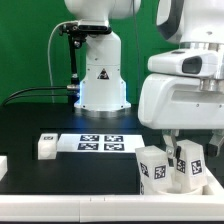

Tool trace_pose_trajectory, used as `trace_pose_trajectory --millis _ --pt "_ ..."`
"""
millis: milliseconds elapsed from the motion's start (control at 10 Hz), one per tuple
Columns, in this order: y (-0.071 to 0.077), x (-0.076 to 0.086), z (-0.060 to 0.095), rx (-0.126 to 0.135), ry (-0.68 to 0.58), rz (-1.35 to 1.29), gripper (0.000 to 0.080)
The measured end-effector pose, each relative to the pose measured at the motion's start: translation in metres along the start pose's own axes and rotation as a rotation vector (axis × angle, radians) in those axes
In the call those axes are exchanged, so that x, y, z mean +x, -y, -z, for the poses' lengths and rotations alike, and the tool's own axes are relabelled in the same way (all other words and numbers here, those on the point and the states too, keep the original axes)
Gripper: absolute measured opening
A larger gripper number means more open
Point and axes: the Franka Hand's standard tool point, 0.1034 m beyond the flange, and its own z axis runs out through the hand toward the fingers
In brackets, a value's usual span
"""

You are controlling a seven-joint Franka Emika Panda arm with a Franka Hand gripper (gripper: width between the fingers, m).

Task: Assemble stool

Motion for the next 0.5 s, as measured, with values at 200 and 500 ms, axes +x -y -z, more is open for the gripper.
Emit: trace_pose_trajectory --millis 200,500 --pt "0.0042 -0.0023 -0.0059 0.002 0.009 -0.025 0.0649" --pt "0.0034 -0.0029 -0.0065 0.002 0.010 -0.126 0.0405"
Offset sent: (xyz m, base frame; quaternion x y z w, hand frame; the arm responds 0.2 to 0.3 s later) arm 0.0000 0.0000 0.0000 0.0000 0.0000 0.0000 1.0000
